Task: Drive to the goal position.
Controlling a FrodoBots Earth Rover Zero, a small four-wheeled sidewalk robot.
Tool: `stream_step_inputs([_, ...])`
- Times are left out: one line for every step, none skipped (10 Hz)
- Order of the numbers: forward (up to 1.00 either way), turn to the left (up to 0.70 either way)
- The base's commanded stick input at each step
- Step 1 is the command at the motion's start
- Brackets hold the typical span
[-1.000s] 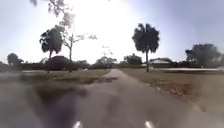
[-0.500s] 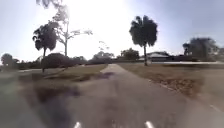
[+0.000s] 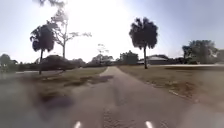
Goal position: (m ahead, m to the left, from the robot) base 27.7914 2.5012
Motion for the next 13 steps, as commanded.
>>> stream_step_inputs([1.0,0.0])
stream_step_inputs([1.0,0.0])
stream_step_inputs([1.0,0.0])
stream_step_inputs([1.0,0.0])
stream_step_inputs([1.0,0.0])
stream_step_inputs([1.0,0.0])
stream_step_inputs([1.0,0.0])
stream_step_inputs([1.0,0.0])
stream_step_inputs([1.0,0.0])
stream_step_inputs([1.0,0.0])
stream_step_inputs([1.0,0.0])
stream_step_inputs([1.0,0.0])
stream_step_inputs([1.0,0.0])
